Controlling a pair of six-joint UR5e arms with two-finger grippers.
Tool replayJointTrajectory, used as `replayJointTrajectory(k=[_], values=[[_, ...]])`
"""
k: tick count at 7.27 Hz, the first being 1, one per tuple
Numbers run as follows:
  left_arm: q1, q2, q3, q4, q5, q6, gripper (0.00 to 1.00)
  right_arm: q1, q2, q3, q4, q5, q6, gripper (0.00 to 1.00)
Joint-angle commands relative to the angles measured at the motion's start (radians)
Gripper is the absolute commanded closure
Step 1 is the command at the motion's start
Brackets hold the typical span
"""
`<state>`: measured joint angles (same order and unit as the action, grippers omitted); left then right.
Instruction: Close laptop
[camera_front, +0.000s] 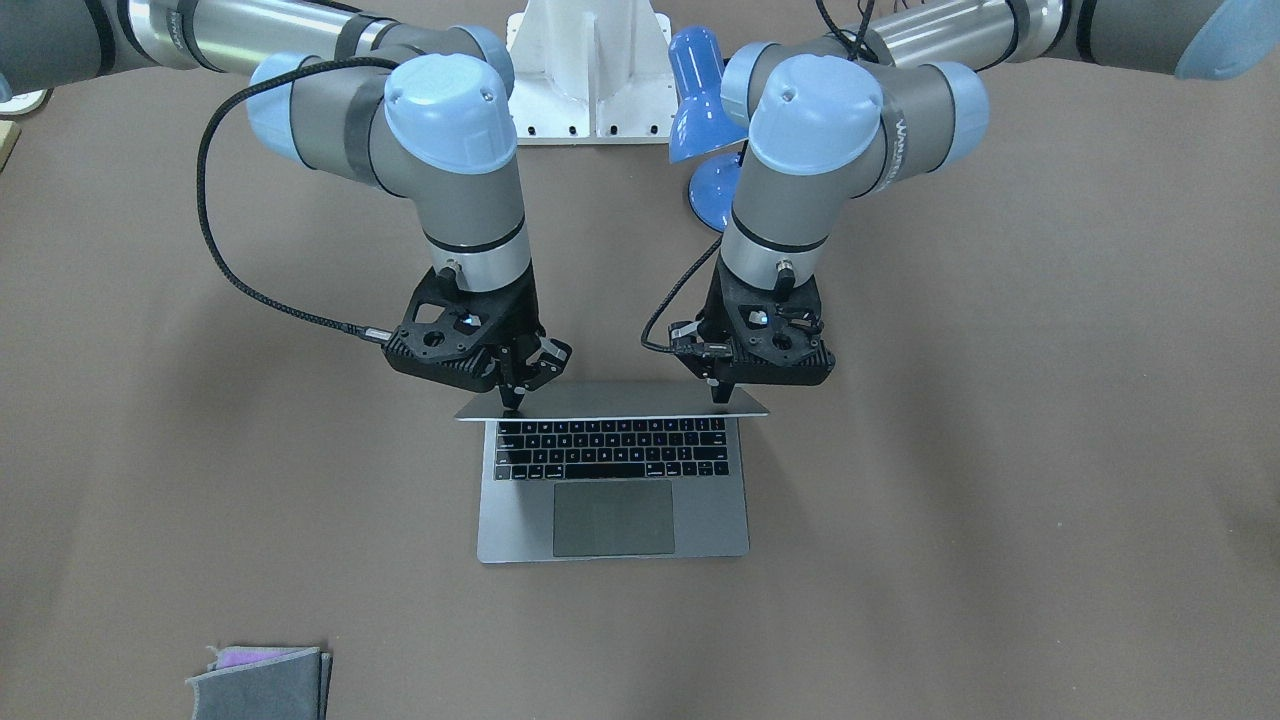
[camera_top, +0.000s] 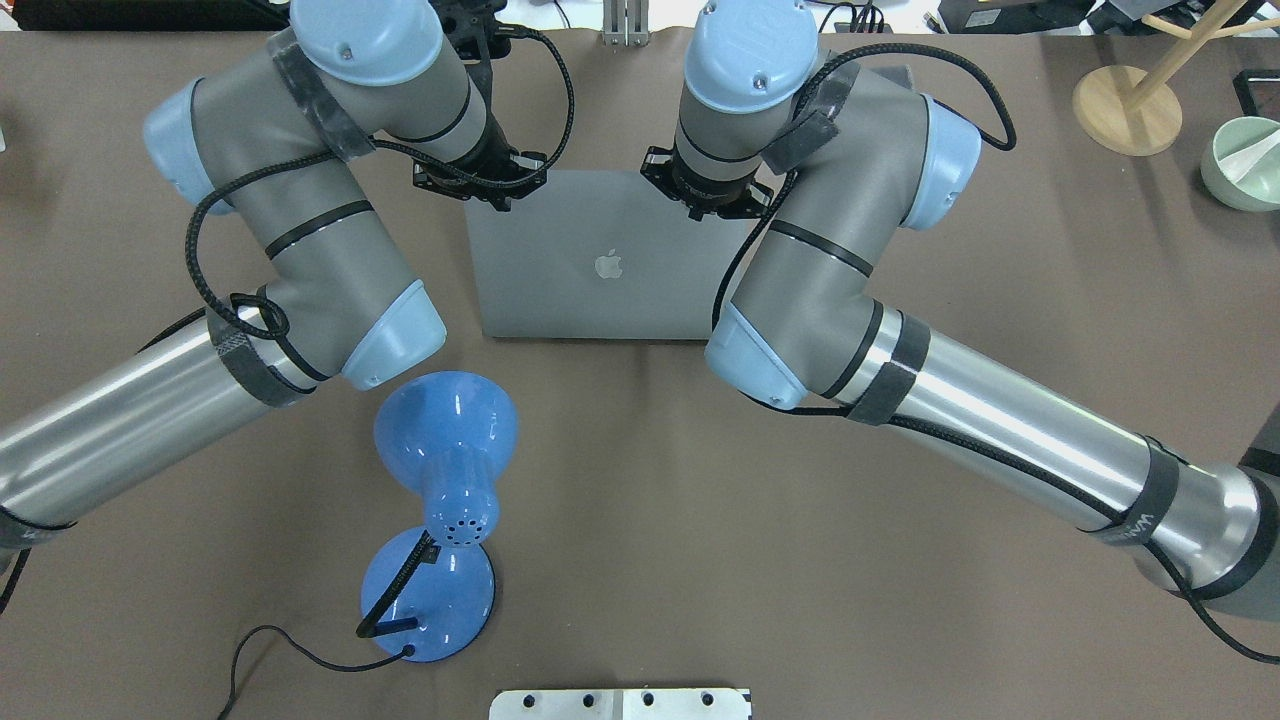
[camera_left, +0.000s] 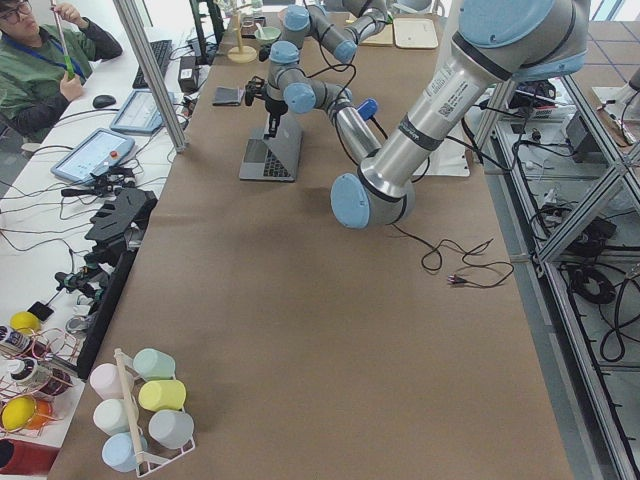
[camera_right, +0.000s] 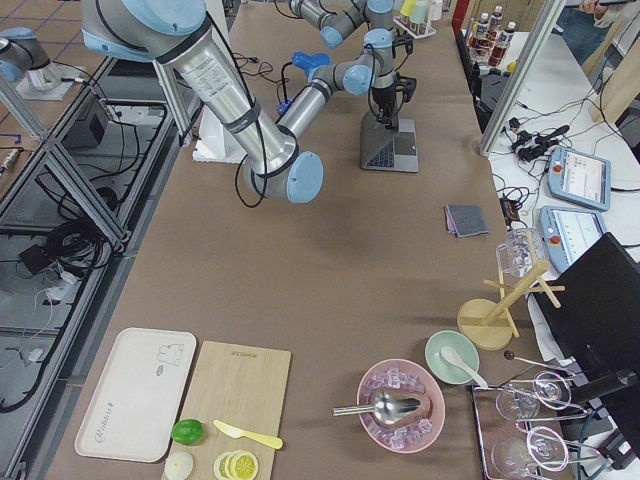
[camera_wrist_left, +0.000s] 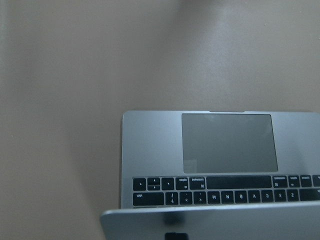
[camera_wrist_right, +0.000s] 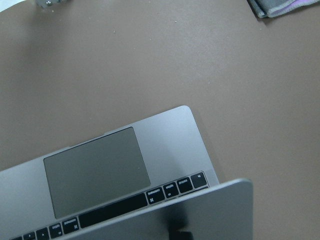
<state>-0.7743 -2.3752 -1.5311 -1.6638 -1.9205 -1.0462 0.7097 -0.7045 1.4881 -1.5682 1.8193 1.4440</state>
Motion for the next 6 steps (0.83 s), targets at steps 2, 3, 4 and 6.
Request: replayJointTrajectory(k=[2, 3, 4, 6], values=[[-0.026, -0.067, 0.207, -0.135, 0.000, 0.023, 1.00, 0.028, 0.066, -0.188, 0.115, 0.000, 0.007, 1.00], [-0.034, -0.070, 0.235, -0.142, 0.001, 0.038, 1.00, 0.030, 0.072, -0.222, 0.147, -0.002, 0.007, 1.00], [-0.034, -0.076, 0.270, -0.169, 0.018, 0.043, 1.00, 0.028, 0.083, -0.254, 0.171, -0.009, 0.006, 1.00], [-0.033, -0.094, 0.362, -0.243, 0.051, 0.043, 1.00, 0.030, 0.114, -0.337, 0.224, -0.012, 0.007, 1.00]])
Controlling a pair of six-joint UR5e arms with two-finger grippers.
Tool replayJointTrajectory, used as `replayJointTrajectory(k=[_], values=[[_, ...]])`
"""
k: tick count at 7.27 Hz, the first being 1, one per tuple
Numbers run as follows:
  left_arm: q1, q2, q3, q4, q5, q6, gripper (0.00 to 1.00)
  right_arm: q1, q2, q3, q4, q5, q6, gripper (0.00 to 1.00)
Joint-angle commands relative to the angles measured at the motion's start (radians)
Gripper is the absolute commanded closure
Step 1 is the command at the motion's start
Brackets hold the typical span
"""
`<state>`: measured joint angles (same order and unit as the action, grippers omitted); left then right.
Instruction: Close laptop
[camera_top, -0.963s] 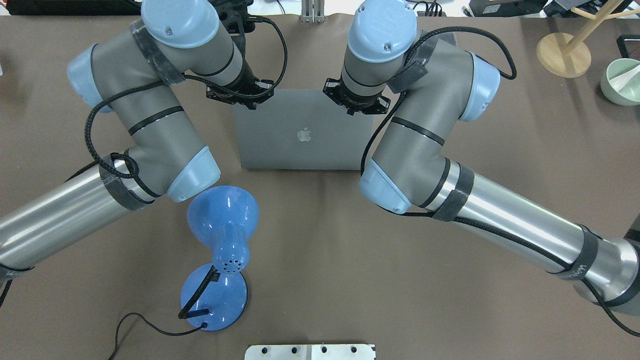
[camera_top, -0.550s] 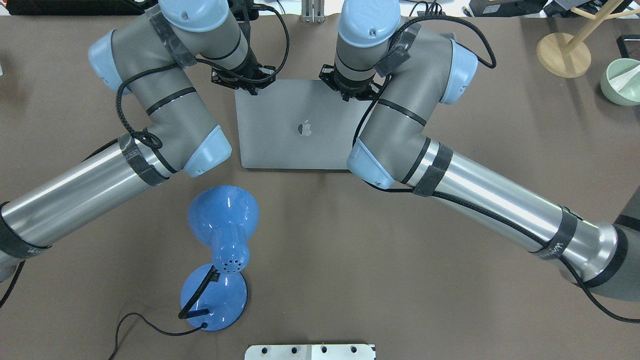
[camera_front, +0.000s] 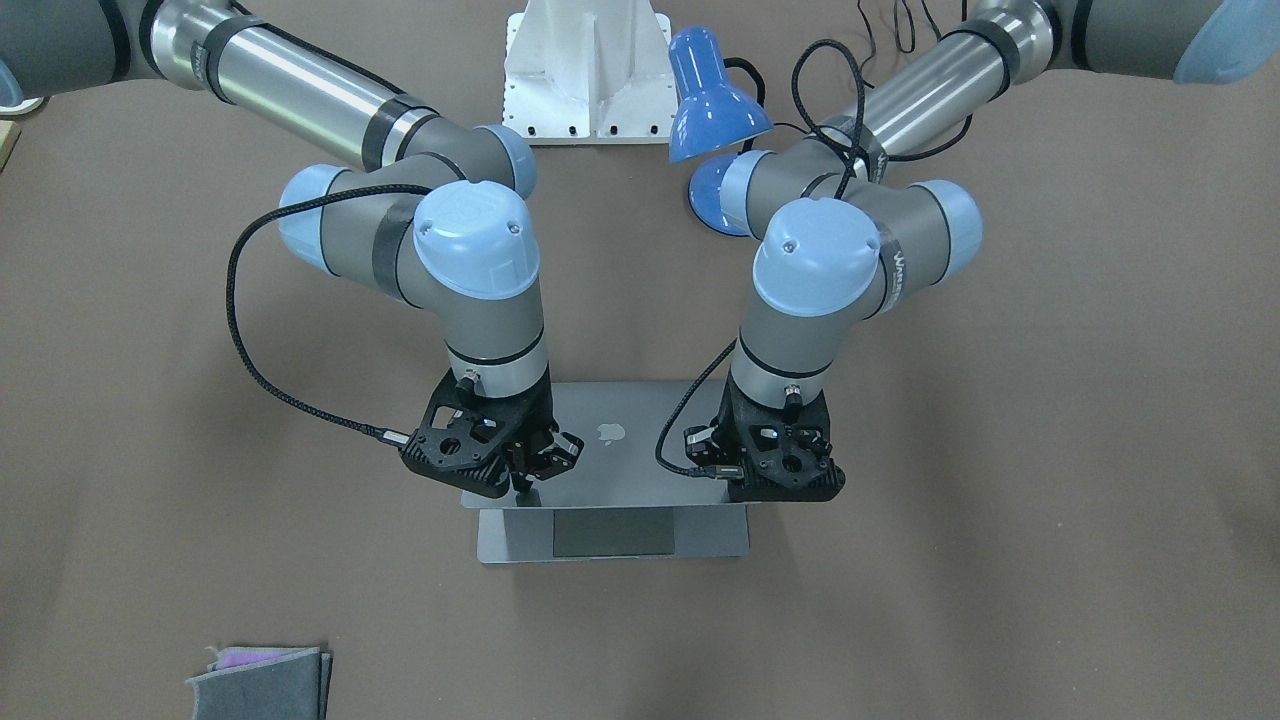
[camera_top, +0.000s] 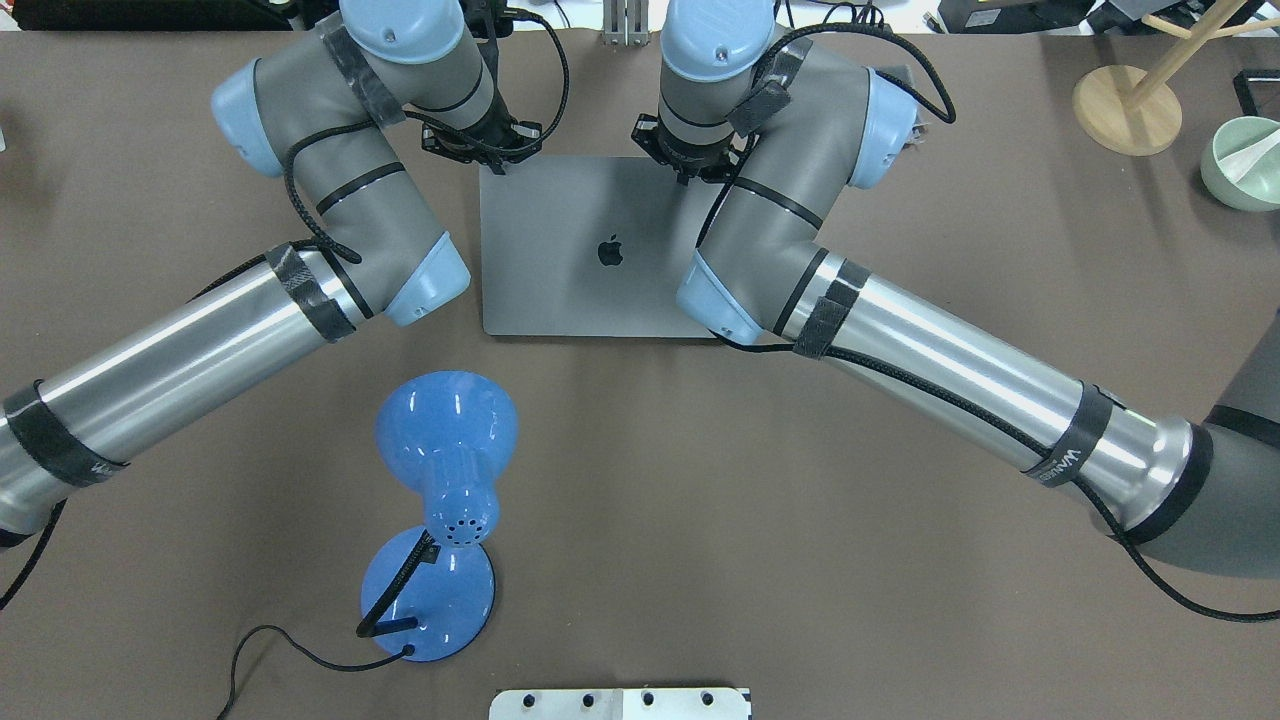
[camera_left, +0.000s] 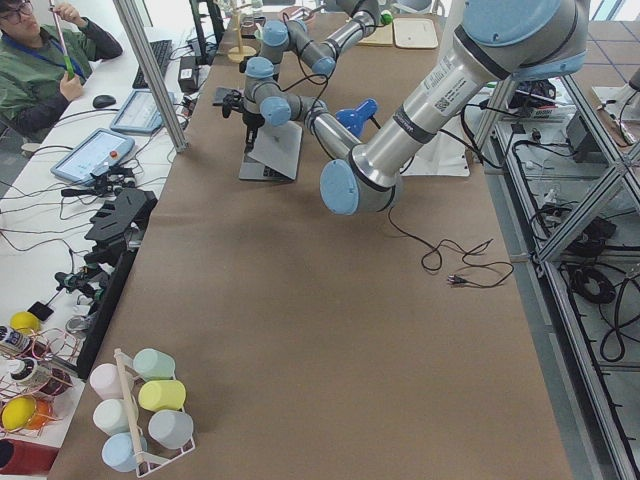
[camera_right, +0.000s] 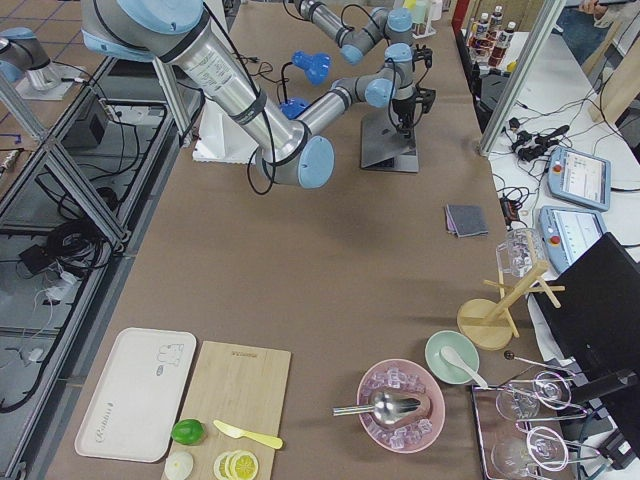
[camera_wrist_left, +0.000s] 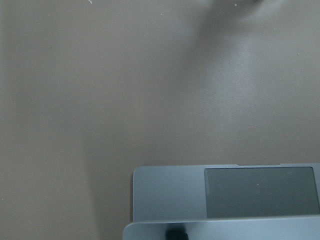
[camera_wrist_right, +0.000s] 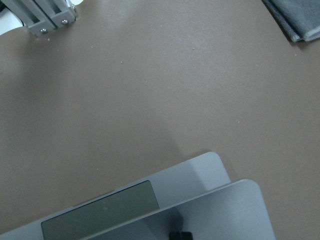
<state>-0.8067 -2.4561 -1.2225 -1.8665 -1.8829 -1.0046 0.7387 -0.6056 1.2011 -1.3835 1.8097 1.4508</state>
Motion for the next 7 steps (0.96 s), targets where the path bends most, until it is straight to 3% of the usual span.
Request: replayJointTrajectory(k=[1, 3, 7], values=[[0.001, -0.030, 0.086, -0.042, 0.014, 0.003, 1.00, 0.001, 0.021, -0.081, 0.066, -0.004, 0.002, 1.00], [0.017, -0.041, 0.150, -0.092, 0.060, 0.003, 1.00, 0.001, 0.055, -0.178, 0.128, -0.016, 0.013, 1.00], [0.055, -0.046, 0.179, -0.097, 0.102, 0.001, 1.00, -0.004, 0.078, -0.282, 0.195, -0.033, 0.017, 1.00]])
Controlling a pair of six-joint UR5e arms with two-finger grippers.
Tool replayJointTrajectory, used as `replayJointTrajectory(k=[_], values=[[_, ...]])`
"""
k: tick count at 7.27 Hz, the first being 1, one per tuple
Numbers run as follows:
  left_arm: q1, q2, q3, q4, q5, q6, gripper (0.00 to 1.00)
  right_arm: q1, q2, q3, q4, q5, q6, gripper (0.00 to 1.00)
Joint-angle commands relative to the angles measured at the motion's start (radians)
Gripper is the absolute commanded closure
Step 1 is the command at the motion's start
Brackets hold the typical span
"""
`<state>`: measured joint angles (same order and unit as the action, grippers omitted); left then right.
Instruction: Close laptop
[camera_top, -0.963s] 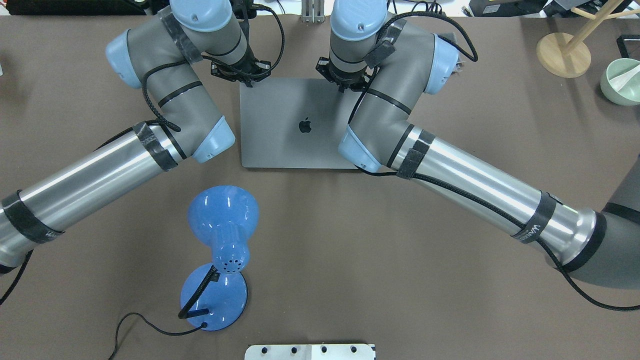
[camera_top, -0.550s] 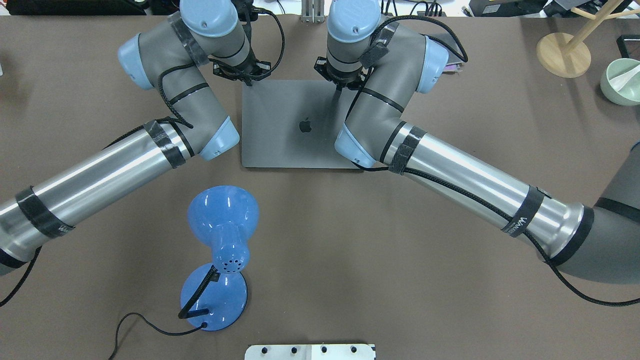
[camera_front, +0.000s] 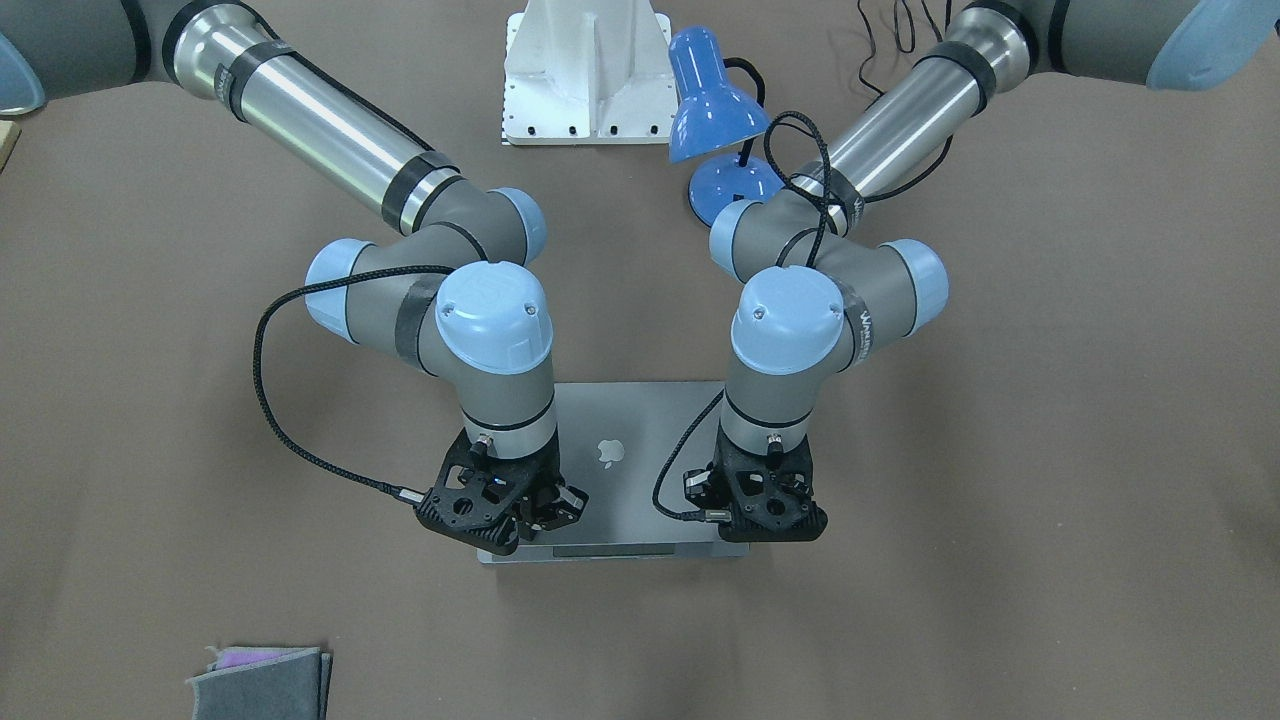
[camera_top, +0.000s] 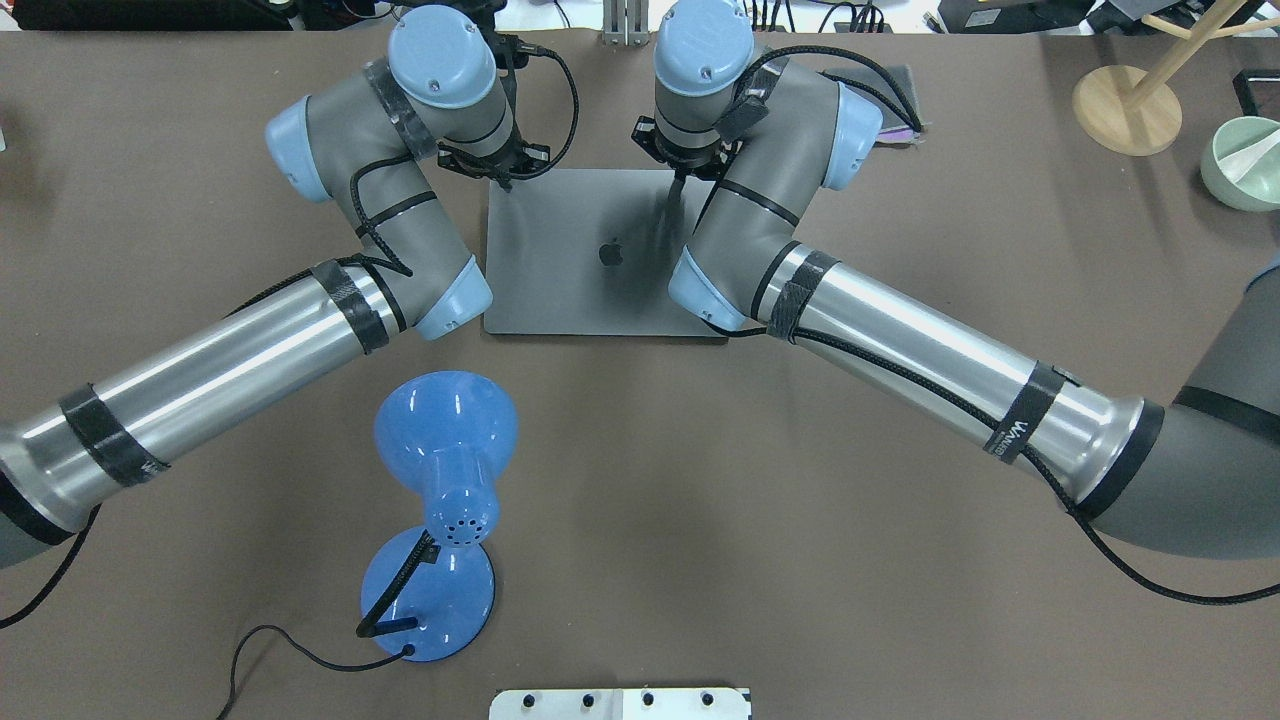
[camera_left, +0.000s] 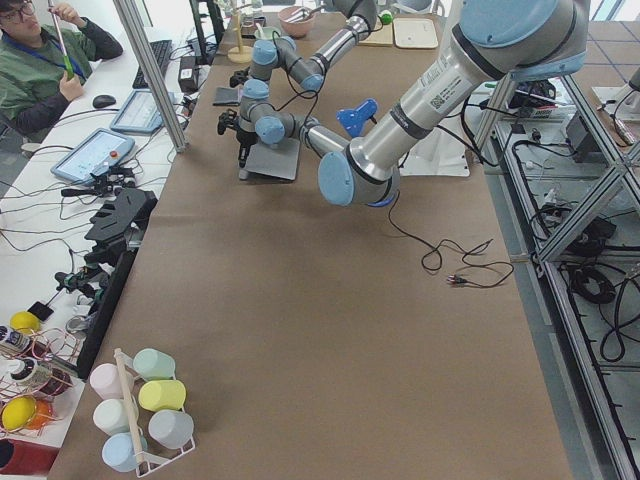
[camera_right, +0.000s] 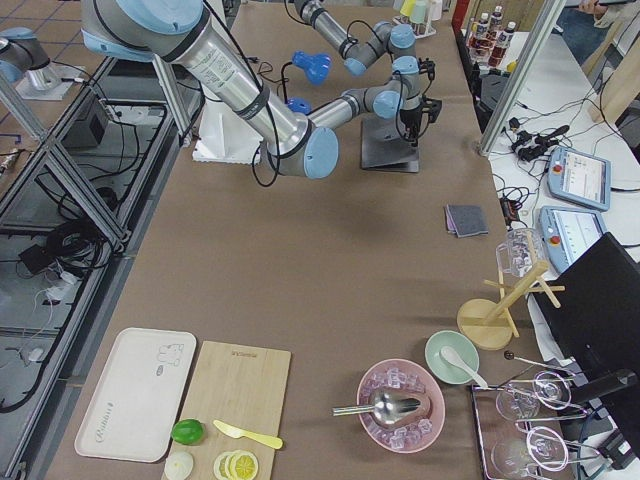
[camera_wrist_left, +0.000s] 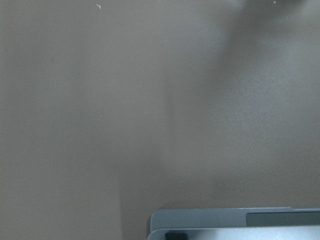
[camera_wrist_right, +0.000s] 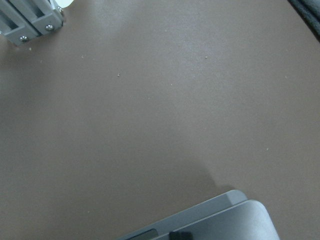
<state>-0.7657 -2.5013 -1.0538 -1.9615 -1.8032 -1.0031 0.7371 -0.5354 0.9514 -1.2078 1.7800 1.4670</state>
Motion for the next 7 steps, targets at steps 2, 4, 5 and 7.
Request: replayJointTrajectory(k=[2, 4, 5, 7], values=[[0.031, 0.001, 0.018, -0.002, 0.042, 0.000, 1.00, -0.021, 0.008, -0.046, 0.020, -0.025, 0.003, 1.00], [0.032, 0.001, 0.020, -0.002, 0.044, 0.000, 1.00, -0.027, 0.009, -0.046, 0.020, -0.031, 0.006, 1.00], [0.034, 0.001, 0.020, -0.002, 0.045, 0.000, 1.00, -0.034, 0.009, -0.048, 0.020, -0.045, 0.006, 1.00], [0.036, 0.001, 0.012, -0.002, 0.045, -0.002, 1.00, -0.035, 0.009, -0.039, 0.020, -0.048, 0.006, 1.00]])
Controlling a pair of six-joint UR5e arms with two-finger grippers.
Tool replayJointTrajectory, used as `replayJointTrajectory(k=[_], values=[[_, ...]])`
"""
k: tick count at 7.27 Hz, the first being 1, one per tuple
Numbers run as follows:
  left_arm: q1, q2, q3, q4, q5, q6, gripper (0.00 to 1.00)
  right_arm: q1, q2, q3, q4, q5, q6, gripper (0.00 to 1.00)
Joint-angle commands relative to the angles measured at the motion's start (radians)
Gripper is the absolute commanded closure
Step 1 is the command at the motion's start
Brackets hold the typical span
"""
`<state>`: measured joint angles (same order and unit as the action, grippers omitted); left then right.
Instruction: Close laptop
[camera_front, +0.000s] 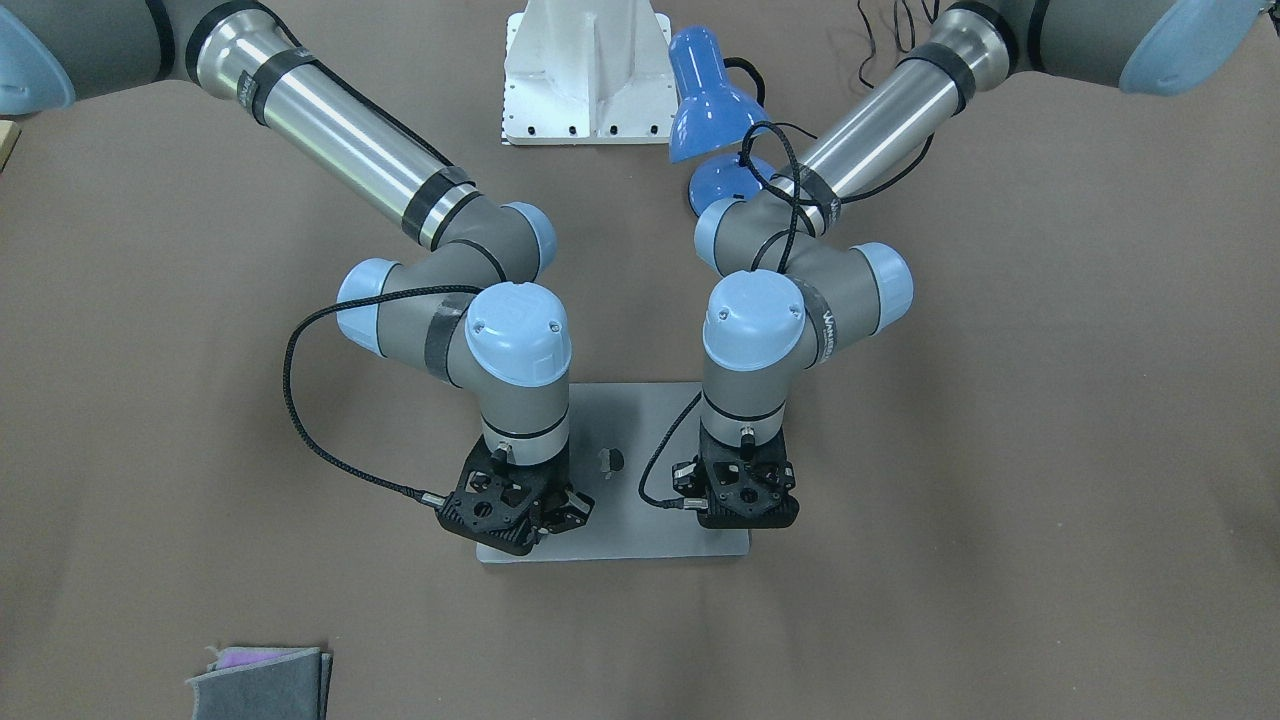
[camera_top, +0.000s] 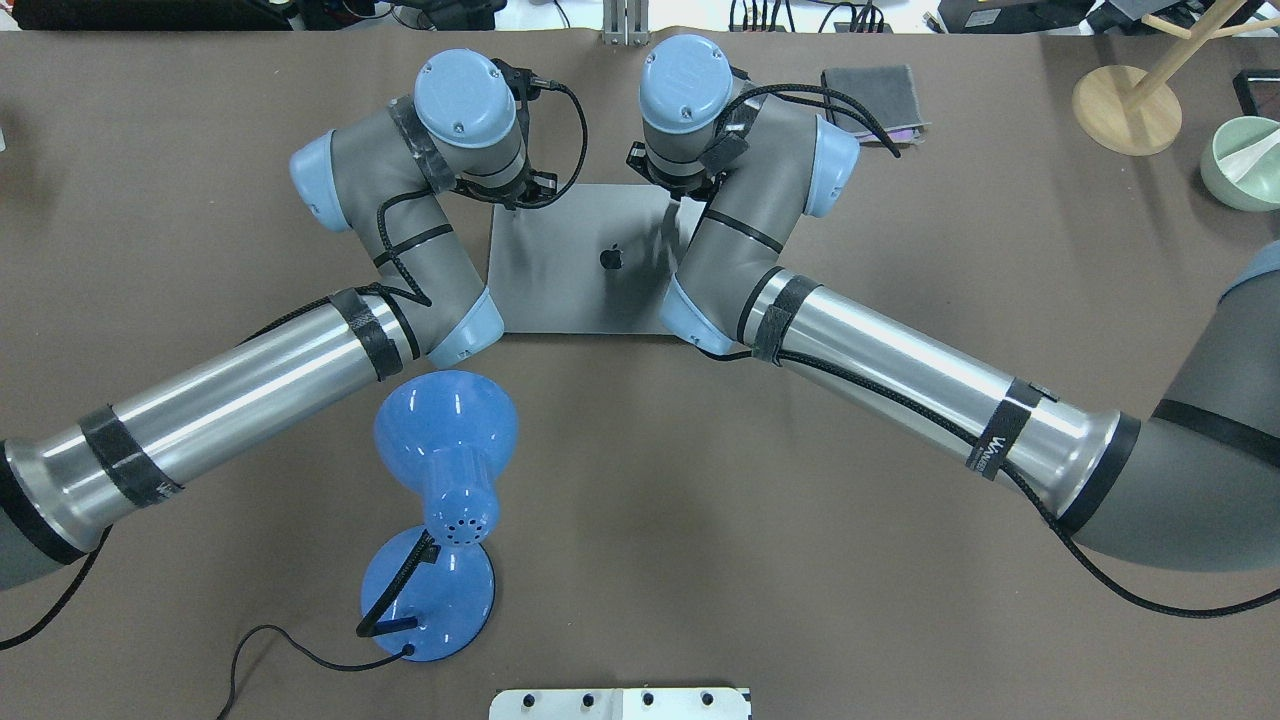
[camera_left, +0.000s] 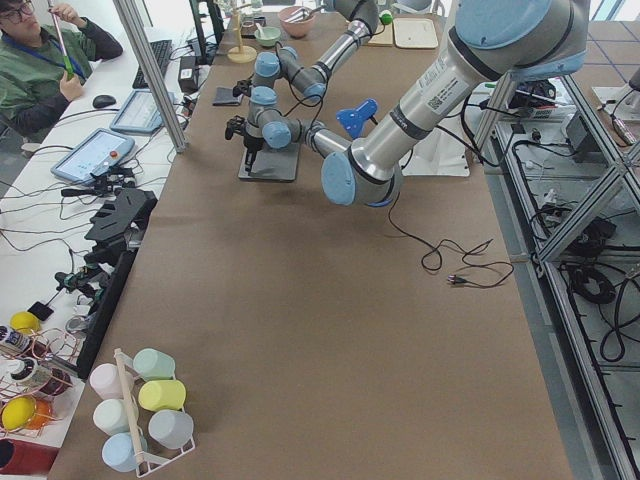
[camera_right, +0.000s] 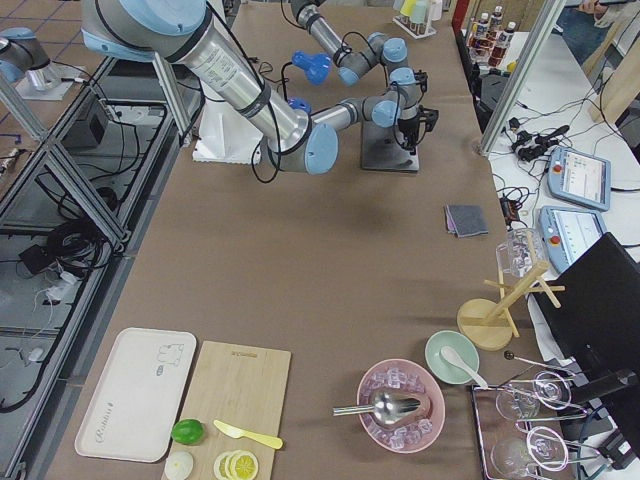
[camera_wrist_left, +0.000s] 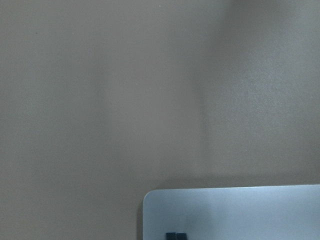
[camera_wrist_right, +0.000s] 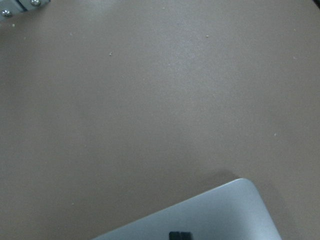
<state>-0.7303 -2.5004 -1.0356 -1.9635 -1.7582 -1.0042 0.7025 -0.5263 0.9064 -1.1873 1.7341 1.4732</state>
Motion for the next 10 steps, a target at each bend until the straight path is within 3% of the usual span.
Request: replayJointTrajectory(k=[1, 2, 3, 4, 5, 7, 9, 10], values=[[-0.007, 0.000, -0.032, 0.002, -0.006, -0.002, 1.00, 0.015, -0.001, 0.034, -0.003, 0.007, -0.002, 1.00], [-0.021, 0.002, -0.081, 0.006, -0.018, -0.004, 0.65, 0.034, -0.008, 0.063, -0.011, 0.045, -0.007, 0.67], [-0.026, 0.014, -0.130, 0.015, -0.044, -0.005, 0.02, 0.043, -0.035, 0.124, -0.029, 0.059, -0.013, 0.01], [-0.033, 0.055, -0.212, 0.043, -0.081, -0.005, 0.02, 0.067, -0.125, 0.278, -0.085, 0.102, -0.045, 0.00], [-0.067, 0.099, -0.322, 0.134, -0.190, 0.001, 0.02, 0.101, -0.232, 0.468, -0.179, 0.169, -0.129, 0.00], [-0.131, 0.231, -0.638, 0.381, -0.277, 0.103, 0.02, 0.196, -0.424, 0.781, -0.331, 0.282, -0.310, 0.00], [-0.225, 0.296, -0.872, 0.660, -0.328, 0.298, 0.02, 0.303, -0.658, 1.018, -0.409, 0.370, -0.507, 0.00], [-0.303, 0.396, -0.936, 0.672, -0.364, 0.408, 0.02, 0.375, -0.790, 1.096, -0.419, 0.424, -0.642, 0.00]])
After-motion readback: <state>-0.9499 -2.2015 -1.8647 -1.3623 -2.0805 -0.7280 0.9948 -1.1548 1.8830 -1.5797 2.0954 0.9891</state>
